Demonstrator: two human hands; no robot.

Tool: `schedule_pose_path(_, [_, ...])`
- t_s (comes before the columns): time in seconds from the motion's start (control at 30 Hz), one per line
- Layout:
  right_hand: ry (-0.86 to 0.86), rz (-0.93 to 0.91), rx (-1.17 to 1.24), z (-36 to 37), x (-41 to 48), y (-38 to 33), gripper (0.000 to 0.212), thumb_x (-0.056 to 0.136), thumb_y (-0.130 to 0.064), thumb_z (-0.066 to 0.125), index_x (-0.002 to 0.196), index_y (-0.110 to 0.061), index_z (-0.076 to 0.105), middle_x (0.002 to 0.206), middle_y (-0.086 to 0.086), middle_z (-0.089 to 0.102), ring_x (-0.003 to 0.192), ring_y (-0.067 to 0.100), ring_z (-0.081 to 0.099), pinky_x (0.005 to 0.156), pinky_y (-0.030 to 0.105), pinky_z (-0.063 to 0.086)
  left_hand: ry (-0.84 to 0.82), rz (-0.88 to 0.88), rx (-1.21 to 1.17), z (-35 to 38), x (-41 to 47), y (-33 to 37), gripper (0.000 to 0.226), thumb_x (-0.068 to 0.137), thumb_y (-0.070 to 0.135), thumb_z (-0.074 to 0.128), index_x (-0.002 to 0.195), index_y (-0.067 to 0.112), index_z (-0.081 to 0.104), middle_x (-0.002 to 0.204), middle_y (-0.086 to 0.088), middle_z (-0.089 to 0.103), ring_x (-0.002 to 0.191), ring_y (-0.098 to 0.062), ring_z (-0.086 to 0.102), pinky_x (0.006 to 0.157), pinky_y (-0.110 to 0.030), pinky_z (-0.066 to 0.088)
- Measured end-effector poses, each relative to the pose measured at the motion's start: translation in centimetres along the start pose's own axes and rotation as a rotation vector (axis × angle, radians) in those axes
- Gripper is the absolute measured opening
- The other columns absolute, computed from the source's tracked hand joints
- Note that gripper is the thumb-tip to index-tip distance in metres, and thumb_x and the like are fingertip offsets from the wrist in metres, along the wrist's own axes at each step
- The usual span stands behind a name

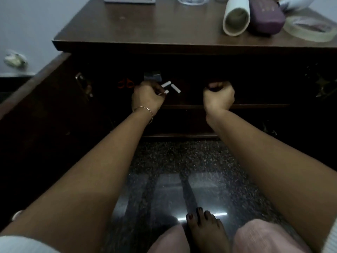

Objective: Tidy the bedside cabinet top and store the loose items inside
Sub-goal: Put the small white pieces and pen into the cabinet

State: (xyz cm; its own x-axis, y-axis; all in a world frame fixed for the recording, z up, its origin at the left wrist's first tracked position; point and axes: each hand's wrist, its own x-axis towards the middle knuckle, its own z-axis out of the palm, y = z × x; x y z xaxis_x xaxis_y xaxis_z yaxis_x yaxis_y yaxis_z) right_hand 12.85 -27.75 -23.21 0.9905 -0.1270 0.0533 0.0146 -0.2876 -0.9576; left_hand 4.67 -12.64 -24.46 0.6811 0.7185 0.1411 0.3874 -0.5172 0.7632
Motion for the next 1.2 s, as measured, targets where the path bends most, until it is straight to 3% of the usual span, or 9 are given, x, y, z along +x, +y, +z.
schedule_pose_path(0.27, [-0.081,-0.049,-0.053,2.9,2.0,-0.3,0.025,0.077,-0.013,0.07,0.07,-0.027,0.051,0.075,-0.013,0.059,0.082,0.008,0.062,0.084,0.025,0.053,0.021,0.049,-0.047,1.6,1.9,-0.4,0.013,0.073,0.027,0.078,0.077,0.016,0.073,0.085,-0.001,0.072,0.082,-0.015,0.067,0.067,-0.016,0.045])
schedule_pose_path(0.5, [-0.126,-0.084,-0.222,4.1,2.7,0.3,0.012,0.078,-0.021,0.072,0.077,-0.021,0.061,0.069,-0.015,0.055,0.075,0.006,0.057,0.069,0.021,0.045,0.054,0.088,-0.03,2.1,2.4,-1.0,0.016,0.071,0.029,0.08,0.075,0.017,0.071,0.087,-0.001,0.072,0.086,-0.015,0.066,0.07,-0.017,0.044])
schedule_pose_path(0.6, [-0.16,-0.091,-0.282,4.5,3.1,0.0,0.009,0.08,-0.022,0.071,0.079,-0.021,0.062,0.067,-0.015,0.053,0.067,0.002,0.049,0.065,0.017,0.037,0.08,0.058,-0.085,2.3,2.5,-1.2,0.022,0.067,0.034,0.081,0.066,0.023,0.063,0.075,0.003,0.066,0.078,-0.012,0.063,0.068,-0.018,0.044])
schedule_pose_path(0.67, [-0.172,-0.084,-0.278,4.9,3.4,-0.1,0.009,0.08,-0.02,0.07,0.078,-0.021,0.062,0.072,-0.014,0.057,0.07,0.003,0.052,0.065,0.017,0.037,0.11,0.032,-0.11,2.2,2.5,-1.1,0.024,0.07,0.038,0.077,0.063,0.024,0.059,0.069,0.006,0.062,0.073,-0.011,0.062,0.063,-0.018,0.043])
schedule_pose_path(0.8, [-0.172,-0.074,-0.247,5.5,3.6,-0.2,0.015,0.08,-0.02,0.07,0.071,-0.023,0.059,0.078,-0.01,0.062,0.08,0.007,0.059,0.07,0.018,0.04,0.137,-0.033,-0.167,1.8,2.1,-0.3,0.019,0.08,0.025,0.064,0.063,0.022,0.058,0.074,-0.002,0.064,0.075,-0.018,0.062,0.064,-0.024,0.045])
schedule_pose_path(0.93, [-0.161,-0.042,-0.188,5.4,3.7,0.0,0.011,0.08,-0.022,0.072,0.079,-0.021,0.061,0.084,-0.008,0.065,0.086,0.009,0.061,0.073,0.018,0.042,0.124,-0.067,-0.131,1.4,1.9,0.1,0.018,0.085,0.026,0.058,0.075,0.014,0.066,0.07,0.003,0.058,0.065,-0.01,0.052,0.048,-0.013,0.033])
schedule_pose_path(1.03, [-0.146,-0.02,-0.14,5.1,3.6,0.1,0.014,0.079,-0.019,0.071,0.076,-0.021,0.058,0.084,-0.007,0.065,0.087,0.01,0.062,0.076,0.02,0.045,0.094,-0.112,-0.143,1.2,2.1,0.3,0.028,0.086,0.027,0.056,0.06,0.019,0.054,0.058,0.007,0.051,0.057,-0.007,0.048,0.044,-0.014,0.032])
schedule_pose_path(1.13, [-0.138,-0.008,-0.102,4.3,3.3,0.3,0.025,0.08,-0.016,0.07,0.067,-0.026,0.051,0.074,-0.013,0.058,0.079,0.007,0.059,0.073,0.018,0.044,0.087,-0.148,-0.163,0.9,2.3,0.7,0.025,0.087,0.029,0.057,0.067,0.015,0.061,0.066,0.003,0.056,0.069,-0.013,0.053,0.054,-0.021,0.036])
schedule_pose_path(1.2, [-0.131,-0.008,-0.094,3.8,3.0,0.5,0.026,0.08,-0.016,0.071,0.067,-0.026,0.051,0.072,-0.014,0.056,0.076,0.005,0.057,0.071,0.016,0.042,0.079,-0.155,-0.157,0.7,2.1,1.2,0.026,0.088,0.03,0.057,0.067,0.015,0.058,0.067,0.004,0.055,0.072,-0.013,0.052,0.049,-0.018,0.035])
